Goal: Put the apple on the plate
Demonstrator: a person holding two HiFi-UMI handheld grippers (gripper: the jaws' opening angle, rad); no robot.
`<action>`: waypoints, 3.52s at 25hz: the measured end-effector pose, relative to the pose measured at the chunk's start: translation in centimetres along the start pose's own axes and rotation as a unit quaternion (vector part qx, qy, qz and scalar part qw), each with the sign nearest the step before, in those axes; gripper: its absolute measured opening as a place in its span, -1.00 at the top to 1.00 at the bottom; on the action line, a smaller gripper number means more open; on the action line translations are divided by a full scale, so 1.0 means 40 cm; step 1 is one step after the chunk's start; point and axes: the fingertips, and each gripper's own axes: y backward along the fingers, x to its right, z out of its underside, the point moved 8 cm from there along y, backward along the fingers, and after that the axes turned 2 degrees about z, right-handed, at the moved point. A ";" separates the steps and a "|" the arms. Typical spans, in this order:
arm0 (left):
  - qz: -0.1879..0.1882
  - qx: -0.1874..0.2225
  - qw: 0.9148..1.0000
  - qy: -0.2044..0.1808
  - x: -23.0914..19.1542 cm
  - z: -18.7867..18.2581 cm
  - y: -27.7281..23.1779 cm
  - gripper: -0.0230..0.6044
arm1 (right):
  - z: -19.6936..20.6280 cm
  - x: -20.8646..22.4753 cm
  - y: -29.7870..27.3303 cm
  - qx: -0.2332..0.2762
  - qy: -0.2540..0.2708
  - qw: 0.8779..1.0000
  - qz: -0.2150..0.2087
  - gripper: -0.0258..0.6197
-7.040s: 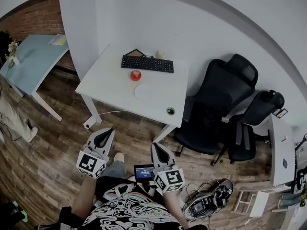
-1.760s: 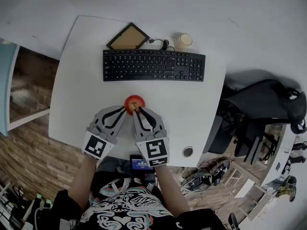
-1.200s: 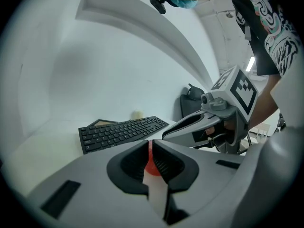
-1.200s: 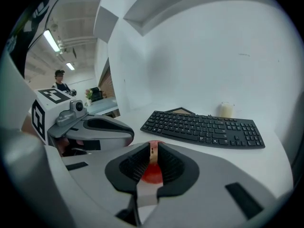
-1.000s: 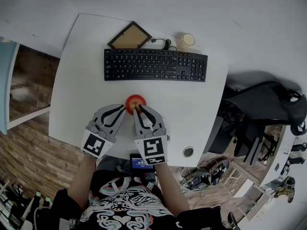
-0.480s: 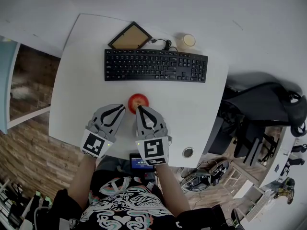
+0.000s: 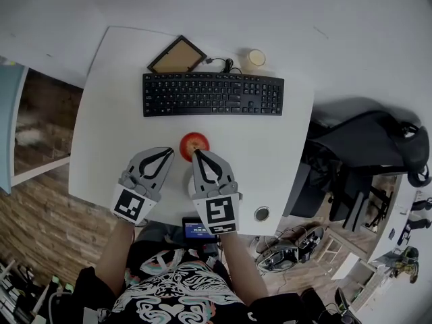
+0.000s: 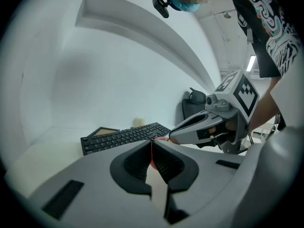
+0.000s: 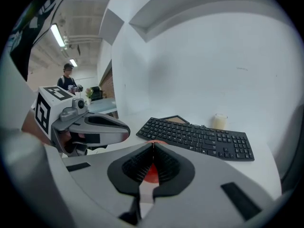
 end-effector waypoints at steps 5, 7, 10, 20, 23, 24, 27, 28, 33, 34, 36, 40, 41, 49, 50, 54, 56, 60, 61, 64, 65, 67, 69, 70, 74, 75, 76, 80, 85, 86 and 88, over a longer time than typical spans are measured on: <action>-0.002 0.014 1.000 0.015 0.005 -0.032 0.005 0.88 | -0.019 0.007 0.037 0.014 -0.006 1.000 0.011 0.83; 0.002 0.014 1.000 0.006 0.007 -0.041 0.008 0.88 | -0.026 0.009 0.052 0.020 -0.006 1.000 0.017 0.83; 0.005 0.013 1.000 -0.003 0.010 -0.055 0.008 0.88 | -0.035 0.012 0.073 0.026 -0.002 0.999 0.026 0.83; 0.020 0.023 0.999 -0.015 0.030 -0.096 0.008 0.88 | -0.051 0.017 0.122 0.039 -0.002 0.998 0.046 0.83; 0.023 0.025 0.999 -0.018 0.037 -0.099 0.016 0.88 | -0.047 0.013 0.137 0.038 -0.003 0.998 0.053 0.83; 0.023 0.025 0.999 -0.019 0.039 -0.100 0.018 0.88 | -0.045 0.013 0.141 0.038 -0.004 0.998 0.055 0.83; 0.025 0.026 0.999 -0.019 0.044 -0.104 0.028 0.88 | -0.039 0.010 0.155 0.036 -0.005 0.998 0.060 0.83; 0.025 0.027 0.999 -0.019 0.047 -0.104 0.032 0.88 | -0.037 0.009 0.161 0.035 -0.005 0.997 0.062 0.83; 0.029 0.025 0.999 -0.013 0.068 -0.090 0.048 0.88 | -0.014 0.005 0.191 0.034 -0.013 0.997 0.074 0.83; 0.031 0.024 0.999 -0.015 0.075 -0.086 0.050 0.88 | -0.008 0.003 0.197 0.034 -0.014 0.996 0.076 0.83; 0.036 0.018 0.999 -0.021 0.089 -0.076 0.057 0.88 | 0.006 -0.004 0.211 0.033 -0.017 0.996 0.080 0.83; 0.043 0.020 0.999 -0.021 0.118 -0.073 0.074 0.88 | 0.027 -0.025 0.242 0.032 -0.024 0.996 0.086 0.83; 0.044 0.024 0.998 -0.022 0.125 -0.076 0.075 0.88 | 0.031 -0.029 0.250 0.031 -0.025 0.995 0.087 0.83; 0.055 0.027 0.998 -0.026 0.173 -0.074 0.098 0.88 | 0.067 -0.051 0.303 0.028 -0.035 0.994 0.099 0.83; 0.056 0.027 0.998 -0.027 0.178 -0.072 0.101 0.88 | 0.072 -0.053 0.307 0.027 -0.036 0.994 0.100 0.83; 0.057 0.022 0.998 -0.027 0.198 -0.061 0.115 0.88 | 0.093 -0.060 0.325 0.026 -0.039 0.994 0.102 0.83; 0.058 0.023 0.998 -0.028 0.207 -0.056 0.120 0.88 | 0.102 -0.062 0.331 0.026 -0.042 0.993 0.103 0.83; 0.058 0.017 0.998 -0.025 0.219 -0.045 0.125 0.88 | 0.118 -0.066 0.337 0.023 -0.046 0.993 0.102 0.83; 0.057 0.015 0.998 -0.023 0.223 -0.042 0.125 0.88 | 0.122 -0.066 0.338 0.022 -0.047 0.993 0.101 0.83; 0.058 0.010 0.998 -0.023 0.229 -0.032 0.125 0.88 | 0.135 -0.065 0.338 0.019 -0.049 0.994 0.101 0.83; 0.059 0.007 0.998 -0.026 0.229 -0.028 0.125 0.88 | 0.139 -0.065 0.337 0.018 -0.049 0.994 0.101 0.83; 0.060 -0.002 0.998 -0.028 0.230 -0.021 0.126 0.88 | 0.146 -0.066 0.336 0.016 -0.051 0.994 0.100 0.83; 0.059 0.005 0.998 -0.024 0.232 -0.017 0.122 0.88 | 0.154 -0.066 0.333 0.012 -0.052 0.994 0.099 0.83; 0.059 0.007 0.998 -0.023 0.233 -0.015 0.121 0.88 | 0.159 -0.066 0.331 0.010 -0.052 0.994 0.098 0.83; 0.061 0.003 0.998 -0.022 0.232 -0.004 0.114 0.88 | 0.177 -0.063 0.320 0.001 -0.055 0.994 0.096 0.83; 0.061 -0.001 0.998 -0.020 0.231 0.000 0.113 0.88 | 0.183 -0.062 0.316 -0.002 -0.056 0.994 0.095 0.83; 0.062 -0.007 0.998 -0.019 0.230 0.005 0.111 0.88 | 0.188 -0.060 0.312 -0.005 -0.057 0.994 0.094 0.83; 0.063 -0.002 0.998 -0.018 0.230 0.015 0.102 0.88 | 0.208 -0.054 0.298 -0.016 -0.064 0.994 0.090 0.83; 0.065 -0.007 0.998 -0.014 0.231 0.026 0.092 0.88 | 0.222 -0.057 0.280 -0.024 -0.064 0.994 0.082 0.83; 0.065 -0.007 0.998 -0.014 0.231 0.027 0.090 0.88 | 0.224 -0.057 0.276 -0.026 -0.063 0.994 0.080 0.83; 0.066 -0.008 0.998 -0.015 0.230 0.028 0.086 0.88 | 0.227 -0.059 0.269 -0.030 -0.062 0.995 0.076 0.83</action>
